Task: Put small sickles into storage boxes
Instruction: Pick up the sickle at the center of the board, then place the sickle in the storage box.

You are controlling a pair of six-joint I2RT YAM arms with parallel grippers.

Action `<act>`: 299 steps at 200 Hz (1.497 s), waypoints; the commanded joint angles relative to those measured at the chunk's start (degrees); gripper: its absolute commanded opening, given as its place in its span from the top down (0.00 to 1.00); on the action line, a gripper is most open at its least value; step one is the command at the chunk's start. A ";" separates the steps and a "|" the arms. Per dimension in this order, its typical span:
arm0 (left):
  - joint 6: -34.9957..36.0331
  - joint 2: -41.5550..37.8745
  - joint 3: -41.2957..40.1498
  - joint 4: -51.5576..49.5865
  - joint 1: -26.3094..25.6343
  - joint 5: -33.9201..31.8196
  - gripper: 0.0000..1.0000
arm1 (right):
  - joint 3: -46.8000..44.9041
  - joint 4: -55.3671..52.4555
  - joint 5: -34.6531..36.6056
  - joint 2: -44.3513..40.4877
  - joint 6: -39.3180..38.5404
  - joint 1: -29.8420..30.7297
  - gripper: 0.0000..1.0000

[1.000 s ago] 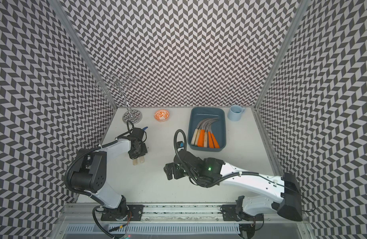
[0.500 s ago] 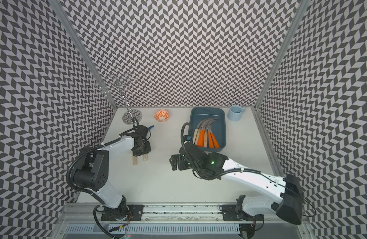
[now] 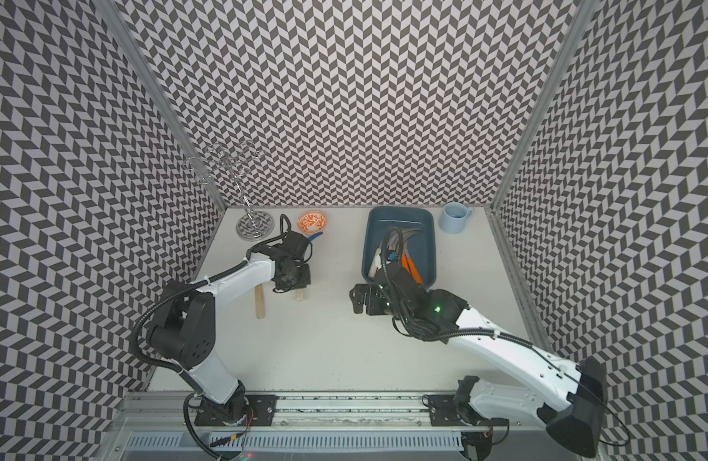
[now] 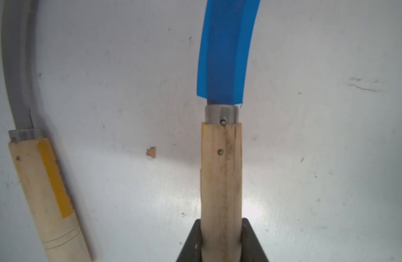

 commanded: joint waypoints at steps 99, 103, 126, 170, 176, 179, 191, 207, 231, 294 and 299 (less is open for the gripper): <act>-5.63 13.57 29.05 -9.98 -10.58 0.39 1.00 | 1.21 -6.57 -3.46 -4.42 -7.30 -11.03 0.00; -5.65 14.20 30.14 -10.21 -10.81 0.51 1.00 | 1.21 -6.77 -3.62 -4.48 -7.58 -11.40 0.00; -5.98 17.72 36.56 -11.95 -12.04 0.80 1.00 | 1.12 -7.56 -4.45 -4.79 -8.89 -13.66 0.00; -6.53 25.06 46.84 -14.13 -14.89 2.33 1.00 | 0.61 -8.20 -6.71 -5.14 -11.25 -18.21 0.01; -6.70 26.01 48.23 -14.29 -15.16 2.76 1.00 | 0.51 -8.30 -6.92 -5.29 -11.54 -18.70 0.00; -6.77 26.51 48.89 -14.40 -15.25 2.93 1.00 | 0.49 -8.31 -6.98 -5.36 -11.65 -18.95 0.00; -7.05 28.29 51.44 -14.59 -15.85 3.32 1.00 | 0.17 -8.53 -7.40 -5.62 -12.16 -19.74 0.00; -7.53 30.31 54.27 -14.32 -16.40 4.23 1.00 | -0.35 -8.75 -7.95 -5.95 -12.70 -20.67 0.00; -7.68 32.72 56.80 -12.48 -16.72 6.10 1.00 | -1.14 -9.14 -8.67 -6.28 -13.22 -21.48 0.00; -6.32 40.01 62.39 -10.42 -16.29 7.11 1.00 | -2.57 -9.37 -9.62 -6.73 -14.14 -22.29 0.00; -6.15 40.39 62.41 -10.35 -16.36 6.95 1.00 | -2.57 -9.45 -9.62 -6.72 -14.20 -22.39 0.00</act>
